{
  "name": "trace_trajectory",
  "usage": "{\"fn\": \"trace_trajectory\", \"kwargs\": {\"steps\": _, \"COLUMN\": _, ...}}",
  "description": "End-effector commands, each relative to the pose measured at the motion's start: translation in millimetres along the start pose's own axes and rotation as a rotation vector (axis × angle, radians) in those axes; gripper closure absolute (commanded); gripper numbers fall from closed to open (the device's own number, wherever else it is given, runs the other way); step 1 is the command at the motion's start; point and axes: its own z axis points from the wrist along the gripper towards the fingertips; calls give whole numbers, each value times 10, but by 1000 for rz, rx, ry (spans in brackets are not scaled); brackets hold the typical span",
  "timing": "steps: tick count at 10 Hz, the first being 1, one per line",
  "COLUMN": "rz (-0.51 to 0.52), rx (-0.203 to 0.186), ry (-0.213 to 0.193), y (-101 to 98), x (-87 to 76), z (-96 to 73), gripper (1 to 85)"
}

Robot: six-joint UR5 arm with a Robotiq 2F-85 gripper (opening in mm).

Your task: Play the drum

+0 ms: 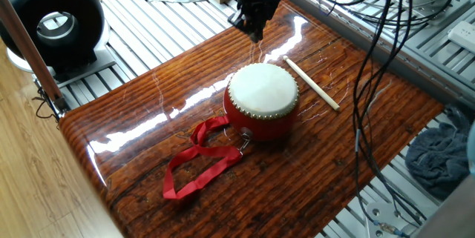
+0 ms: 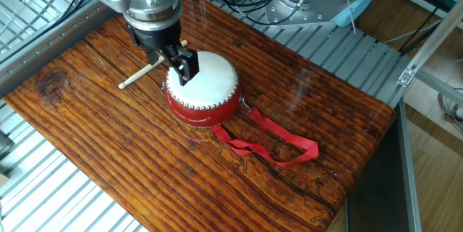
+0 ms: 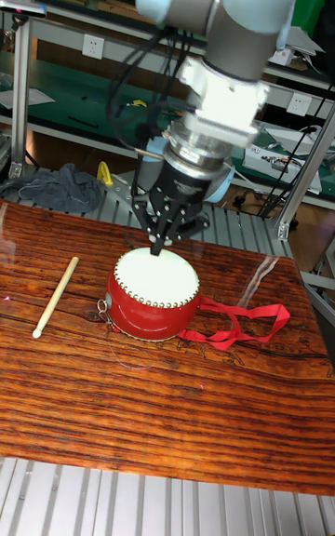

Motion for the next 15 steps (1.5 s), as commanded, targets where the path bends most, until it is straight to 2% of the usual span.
{"fn": "trace_trajectory", "kwargs": {"steps": 1, "rz": -34, "rx": -30, "ry": -22, "y": -207, "x": 50, "z": -177, "gripper": 847}}
{"fn": "trace_trajectory", "kwargs": {"steps": 2, "rz": -32, "rx": -25, "ry": -35, "y": -309, "x": 77, "z": -146, "gripper": 847}}
{"fn": "trace_trajectory", "kwargs": {"steps": 3, "rz": -37, "rx": -42, "ry": -59, "y": -342, "x": 82, "z": -88, "gripper": 847}}
{"fn": "trace_trajectory", "kwargs": {"steps": 4, "rz": -75, "rx": -49, "ry": -117, "y": -404, "x": 21, "z": -18, "gripper": 847}}
{"fn": "trace_trajectory", "kwargs": {"steps": 5, "rz": -108, "rx": -63, "ry": -162, "y": -461, "x": 31, "z": 52, "gripper": 847}}
{"fn": "trace_trajectory", "kwargs": {"steps": 6, "rz": -122, "rx": -106, "ry": -157, "y": -471, "x": 197, "z": 140, "gripper": 847}}
{"fn": "trace_trajectory", "kwargs": {"steps": 7, "rz": -129, "rx": -131, "ry": -160, "y": -489, "x": 267, "z": 232, "gripper": 847}}
{"fn": "trace_trajectory", "kwargs": {"steps": 8, "rz": -154, "rx": -129, "ry": -166, "y": -541, "x": 267, "z": 301, "gripper": 847}}
{"fn": "trace_trajectory", "kwargs": {"steps": 10, "rz": -176, "rx": -135, "ry": -165, "y": -558, "x": 288, "z": 285, "gripper": 847}}
{"fn": "trace_trajectory", "kwargs": {"steps": 13, "rz": -207, "rx": -122, "ry": -153, "y": -590, "x": 304, "z": 313, "gripper": 847}}
{"fn": "trace_trajectory", "kwargs": {"steps": 15, "rz": -198, "rx": -122, "ry": -143, "y": -592, "x": 322, "z": 318, "gripper": 847}}
